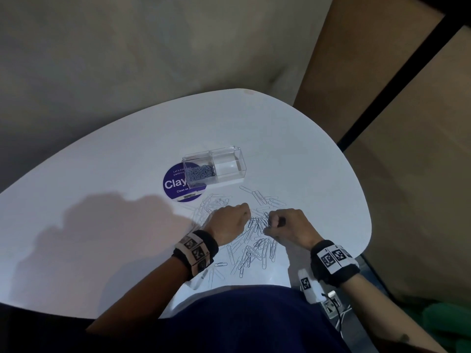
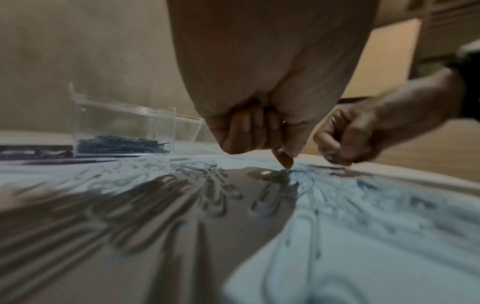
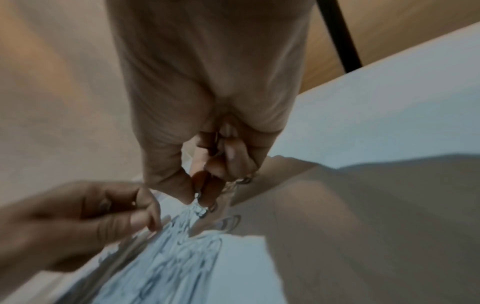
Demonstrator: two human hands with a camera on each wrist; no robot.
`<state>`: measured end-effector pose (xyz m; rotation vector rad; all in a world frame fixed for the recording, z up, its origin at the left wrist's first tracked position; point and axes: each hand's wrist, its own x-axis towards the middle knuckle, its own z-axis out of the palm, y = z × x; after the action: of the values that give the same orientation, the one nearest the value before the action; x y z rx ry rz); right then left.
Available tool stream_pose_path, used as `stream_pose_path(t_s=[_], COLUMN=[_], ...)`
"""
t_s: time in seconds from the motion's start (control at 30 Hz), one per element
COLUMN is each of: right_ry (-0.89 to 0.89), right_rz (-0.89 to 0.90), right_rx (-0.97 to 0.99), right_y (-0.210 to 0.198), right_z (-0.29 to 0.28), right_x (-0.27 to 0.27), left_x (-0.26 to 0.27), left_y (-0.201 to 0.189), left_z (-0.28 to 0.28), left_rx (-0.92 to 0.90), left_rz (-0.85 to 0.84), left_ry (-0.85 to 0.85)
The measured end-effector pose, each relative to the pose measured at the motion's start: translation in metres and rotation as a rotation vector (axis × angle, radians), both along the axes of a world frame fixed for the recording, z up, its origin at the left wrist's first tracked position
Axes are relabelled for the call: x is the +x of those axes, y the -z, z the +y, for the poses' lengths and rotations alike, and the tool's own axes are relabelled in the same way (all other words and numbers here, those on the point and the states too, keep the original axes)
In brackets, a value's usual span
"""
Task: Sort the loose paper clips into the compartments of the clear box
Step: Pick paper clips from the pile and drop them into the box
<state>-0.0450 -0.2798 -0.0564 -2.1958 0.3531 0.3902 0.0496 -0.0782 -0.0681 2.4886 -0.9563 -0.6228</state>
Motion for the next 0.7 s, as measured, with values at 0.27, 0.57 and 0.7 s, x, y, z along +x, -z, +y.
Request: stream_pose_path(t_s=[0.27, 0.57, 0.7], right_ry=[0.318, 0.331, 0.344], right_rz=[0.054, 0.111, 0.005], right_rx=[0.389, 0.614, 0.472], right_y=[-0.011, -0.028, -0.038], right_z=[-0.002, -0.001, 0.006], right_x=[0.002, 0.005, 0.005], left_x=[0.000, 0.011, 0.011], left_y=[0.005, -0.003, -0.003], left_z=[0.017, 0.032, 0.024], left_rx=[0.054, 0.027, 0.064], left_rz=[-0.071, 0.002, -0.024], left_ry=[0.050, -0.003, 0.104])
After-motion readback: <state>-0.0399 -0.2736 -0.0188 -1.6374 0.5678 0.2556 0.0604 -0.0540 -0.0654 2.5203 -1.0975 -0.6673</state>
